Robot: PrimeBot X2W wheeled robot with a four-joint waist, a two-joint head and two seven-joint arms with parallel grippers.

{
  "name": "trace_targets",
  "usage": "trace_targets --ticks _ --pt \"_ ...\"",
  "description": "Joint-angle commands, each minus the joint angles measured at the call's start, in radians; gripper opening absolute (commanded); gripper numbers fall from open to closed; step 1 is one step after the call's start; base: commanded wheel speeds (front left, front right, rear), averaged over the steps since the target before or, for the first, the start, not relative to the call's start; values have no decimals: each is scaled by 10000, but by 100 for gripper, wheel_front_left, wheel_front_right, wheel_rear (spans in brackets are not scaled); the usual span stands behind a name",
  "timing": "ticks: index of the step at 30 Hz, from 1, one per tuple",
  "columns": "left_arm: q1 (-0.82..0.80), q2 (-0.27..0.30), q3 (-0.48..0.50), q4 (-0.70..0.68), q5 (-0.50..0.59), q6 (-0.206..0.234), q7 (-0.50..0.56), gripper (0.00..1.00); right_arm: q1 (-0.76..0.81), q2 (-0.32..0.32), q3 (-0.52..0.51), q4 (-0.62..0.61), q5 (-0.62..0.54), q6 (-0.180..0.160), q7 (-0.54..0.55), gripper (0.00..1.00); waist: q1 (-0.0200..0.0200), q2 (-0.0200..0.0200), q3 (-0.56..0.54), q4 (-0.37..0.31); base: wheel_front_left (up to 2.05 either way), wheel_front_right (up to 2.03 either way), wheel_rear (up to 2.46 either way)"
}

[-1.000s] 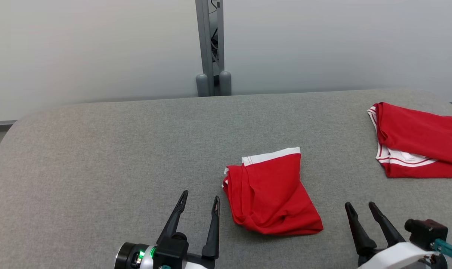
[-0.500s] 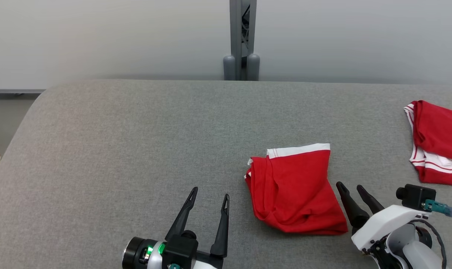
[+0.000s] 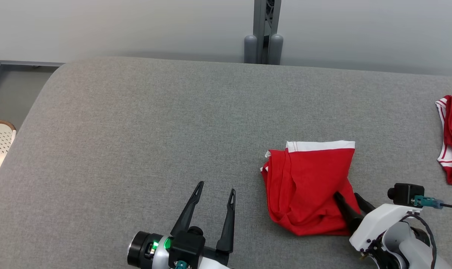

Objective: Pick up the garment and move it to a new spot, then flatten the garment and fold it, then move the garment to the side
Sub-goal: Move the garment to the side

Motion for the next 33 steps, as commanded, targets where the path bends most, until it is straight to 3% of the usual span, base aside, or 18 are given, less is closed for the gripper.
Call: trace_targets --ticks 1,3,4,6,7,12,19,25,33 --pt "-195 39 -17 -23 -83 71 -40 100 54 36 182 220 166 0 236 100 0 -1 41 26 0 0 0" --pt "-227 39 -59 -22 -93 91 -40 100 34 77 380 354 331 -1 401 100 0 -1 84 53 0 0 0" --pt "-242 42 -84 -20 -96 105 -40 100 17 78 460 397 410 -1 431 91 0 -1 105 77 0 0 0" --pt "-262 39 -132 -11 -99 139 -40 100 -14 32 599 432 547 -1 404 15 0 -1 137 120 0 0 0" --pt "-281 41 -152 -7 -107 147 -40 100 -39 5 695 417 601 0 367 0 0 -1 146 136 0 0 0" --pt "-275 42 -148 48 -157 182 -40 100 -300 -529 972 348 419 -3 -284 0 0 -1 91 118 0 0 0" --pt "-141 39 -58 -22 -134 201 -40 100 -1311 -1307 1463 412 -1391 -1 -1559 0 0 -1 61 -371 0 0 0" --pt "-387 41 -78 -6 -13 187 -41 100 -2468 -1795 1581 397 -2793 -1 -1711 0 0 -1 357 -994 0 0 0" --pt "-815 41 -223 65 116 238 -40 100 -3823 -2498 1359 -5 -3204 -1 -1380 0 0 -1 954 -1589 0 0 0"
